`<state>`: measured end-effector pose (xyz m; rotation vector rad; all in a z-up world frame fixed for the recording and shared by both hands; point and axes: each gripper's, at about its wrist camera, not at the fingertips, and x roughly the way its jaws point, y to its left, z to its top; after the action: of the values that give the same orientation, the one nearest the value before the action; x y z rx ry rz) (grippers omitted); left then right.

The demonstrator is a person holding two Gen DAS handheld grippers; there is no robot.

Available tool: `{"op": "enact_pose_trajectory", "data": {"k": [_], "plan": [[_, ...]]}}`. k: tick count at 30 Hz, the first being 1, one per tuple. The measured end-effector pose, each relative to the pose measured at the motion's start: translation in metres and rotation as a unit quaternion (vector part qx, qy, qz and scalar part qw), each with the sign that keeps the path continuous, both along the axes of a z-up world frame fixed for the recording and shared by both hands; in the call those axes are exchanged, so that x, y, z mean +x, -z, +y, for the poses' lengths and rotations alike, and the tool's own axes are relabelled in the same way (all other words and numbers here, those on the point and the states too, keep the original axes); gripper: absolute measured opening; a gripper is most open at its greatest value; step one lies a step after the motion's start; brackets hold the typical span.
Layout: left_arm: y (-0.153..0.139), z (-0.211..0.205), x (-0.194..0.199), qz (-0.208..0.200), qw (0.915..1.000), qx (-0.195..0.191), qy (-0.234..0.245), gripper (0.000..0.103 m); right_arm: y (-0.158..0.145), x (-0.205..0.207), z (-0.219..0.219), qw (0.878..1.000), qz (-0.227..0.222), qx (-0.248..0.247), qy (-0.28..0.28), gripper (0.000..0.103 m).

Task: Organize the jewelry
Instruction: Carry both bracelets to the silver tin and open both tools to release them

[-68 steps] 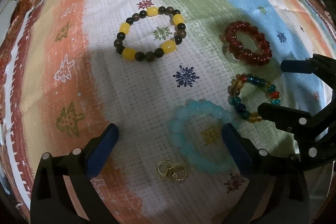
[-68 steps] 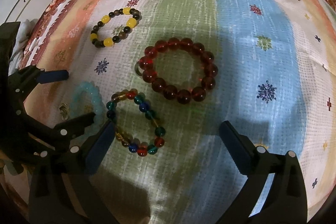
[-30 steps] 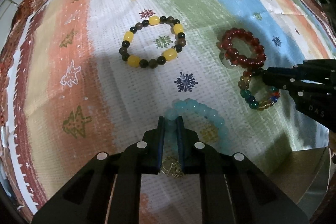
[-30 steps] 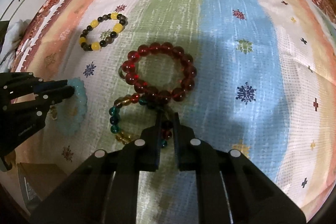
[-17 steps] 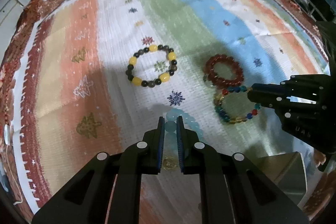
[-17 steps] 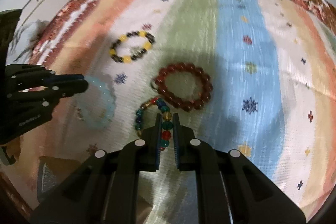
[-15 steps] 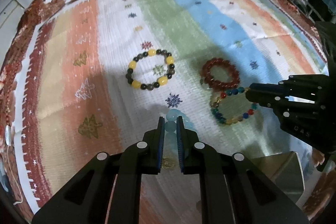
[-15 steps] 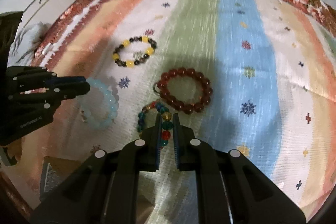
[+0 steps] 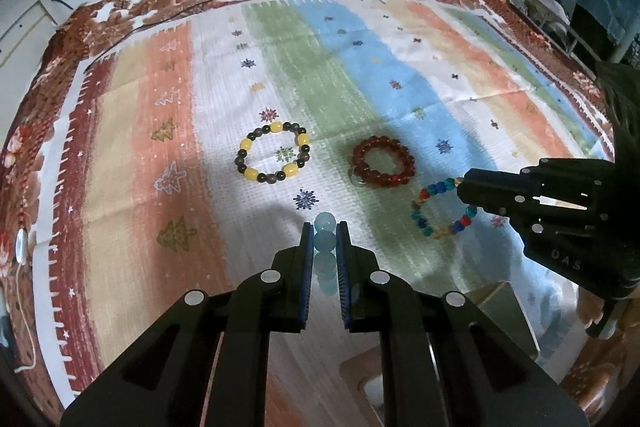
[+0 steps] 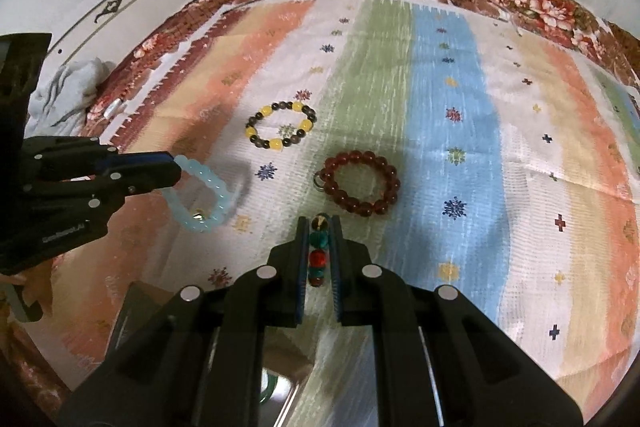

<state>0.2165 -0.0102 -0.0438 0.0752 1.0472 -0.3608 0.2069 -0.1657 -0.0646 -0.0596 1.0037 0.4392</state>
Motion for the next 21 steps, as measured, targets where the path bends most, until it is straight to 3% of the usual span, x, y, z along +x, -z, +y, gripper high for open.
{"op": "enact_pose_trajectory", "data": {"k": [21], "plan": [[-0.051,-0.008,-0.071,-0.063,0.9967,-0.044,0.026,0.011,-0.051,-0.067,0.001,0.997,-0.072,-0.003,-0.021,0.011]]}}
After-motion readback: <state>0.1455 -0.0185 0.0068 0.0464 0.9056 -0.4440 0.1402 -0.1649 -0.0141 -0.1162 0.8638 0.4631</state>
